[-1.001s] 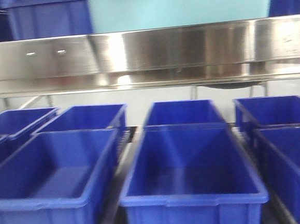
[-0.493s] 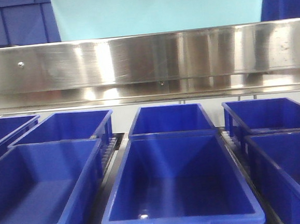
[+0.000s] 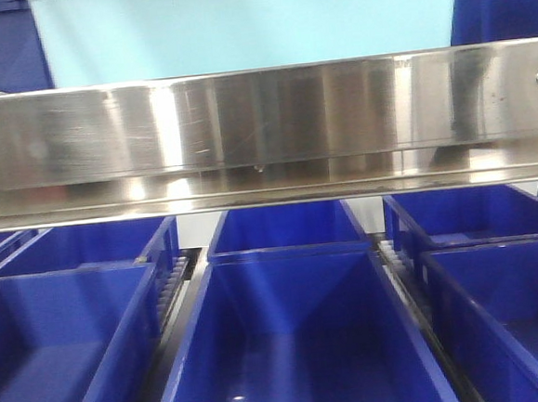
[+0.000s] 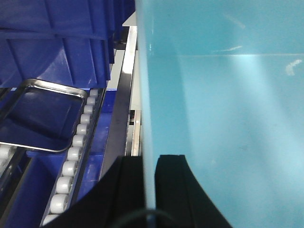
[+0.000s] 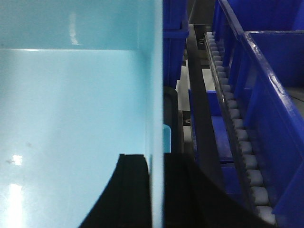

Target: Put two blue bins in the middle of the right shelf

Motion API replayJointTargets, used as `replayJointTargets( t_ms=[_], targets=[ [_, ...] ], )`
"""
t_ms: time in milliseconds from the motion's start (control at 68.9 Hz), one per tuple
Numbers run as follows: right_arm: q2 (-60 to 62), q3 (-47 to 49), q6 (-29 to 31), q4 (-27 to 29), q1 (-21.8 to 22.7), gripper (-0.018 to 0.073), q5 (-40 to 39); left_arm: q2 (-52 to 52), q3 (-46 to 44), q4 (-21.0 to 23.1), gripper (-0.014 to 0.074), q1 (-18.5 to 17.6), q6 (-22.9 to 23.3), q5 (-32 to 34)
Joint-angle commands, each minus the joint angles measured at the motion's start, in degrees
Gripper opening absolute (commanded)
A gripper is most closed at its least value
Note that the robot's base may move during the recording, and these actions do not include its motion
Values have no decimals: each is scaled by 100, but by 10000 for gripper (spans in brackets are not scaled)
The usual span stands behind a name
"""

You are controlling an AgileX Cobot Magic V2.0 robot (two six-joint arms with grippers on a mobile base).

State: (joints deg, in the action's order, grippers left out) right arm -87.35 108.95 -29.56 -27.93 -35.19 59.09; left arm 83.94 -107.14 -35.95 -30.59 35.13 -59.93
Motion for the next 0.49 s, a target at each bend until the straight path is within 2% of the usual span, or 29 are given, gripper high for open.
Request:
replayJointTargets(
  t_ms=[0,479],
  targets=[
    [62,20,51,-295,21,-162,-176,-77,-29,-200,-111,4,6,145],
    [62,20,51,-295,21,-162,-176,-77,-29,-200,-111,4,6,145]
  ],
)
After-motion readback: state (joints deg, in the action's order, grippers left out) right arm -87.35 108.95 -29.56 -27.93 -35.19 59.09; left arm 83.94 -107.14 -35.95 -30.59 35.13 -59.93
